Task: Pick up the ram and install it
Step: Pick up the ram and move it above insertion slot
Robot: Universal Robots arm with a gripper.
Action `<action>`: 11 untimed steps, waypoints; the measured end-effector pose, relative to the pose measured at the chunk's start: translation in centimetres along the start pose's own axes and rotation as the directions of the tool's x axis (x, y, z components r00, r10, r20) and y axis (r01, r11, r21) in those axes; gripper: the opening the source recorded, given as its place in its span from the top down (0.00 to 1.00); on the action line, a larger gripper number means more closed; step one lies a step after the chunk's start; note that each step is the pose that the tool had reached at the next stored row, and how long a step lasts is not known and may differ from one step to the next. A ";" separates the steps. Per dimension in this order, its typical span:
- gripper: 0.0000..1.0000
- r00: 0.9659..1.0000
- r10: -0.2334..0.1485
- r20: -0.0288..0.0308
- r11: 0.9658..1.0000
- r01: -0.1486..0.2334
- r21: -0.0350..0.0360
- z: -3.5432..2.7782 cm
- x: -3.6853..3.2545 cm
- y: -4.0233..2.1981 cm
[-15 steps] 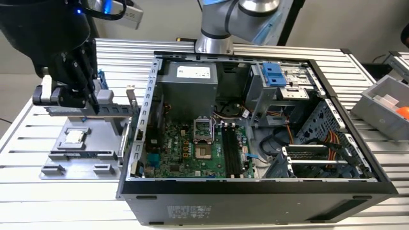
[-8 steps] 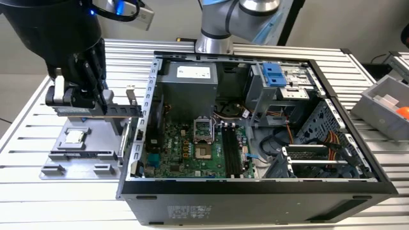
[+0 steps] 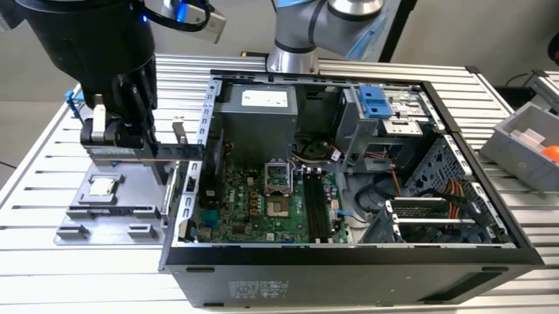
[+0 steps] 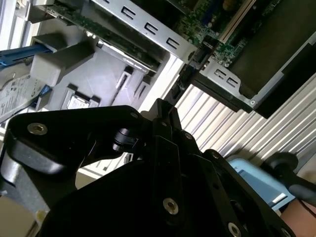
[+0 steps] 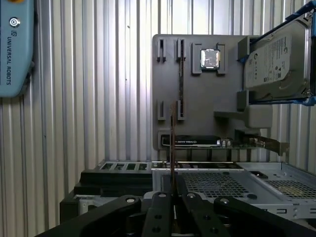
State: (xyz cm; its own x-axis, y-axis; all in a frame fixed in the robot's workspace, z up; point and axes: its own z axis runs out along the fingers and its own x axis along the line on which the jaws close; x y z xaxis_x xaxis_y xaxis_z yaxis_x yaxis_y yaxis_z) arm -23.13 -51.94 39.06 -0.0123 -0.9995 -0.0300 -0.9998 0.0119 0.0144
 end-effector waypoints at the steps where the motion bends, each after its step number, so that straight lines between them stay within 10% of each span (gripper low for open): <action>1: 1.00 1.000 0.000 0.000 1.000 0.000 0.000 0.01 0.00 -0.12; 11: 1.00 1.000 0.000 0.000 1.000 0.000 0.000 0.27 -0.01 -1.21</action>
State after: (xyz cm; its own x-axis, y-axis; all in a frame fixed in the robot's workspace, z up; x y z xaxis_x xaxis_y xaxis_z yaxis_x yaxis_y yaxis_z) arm -21.92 -51.93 38.78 -0.0123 -0.9995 -0.0299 -0.9998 0.0119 0.0145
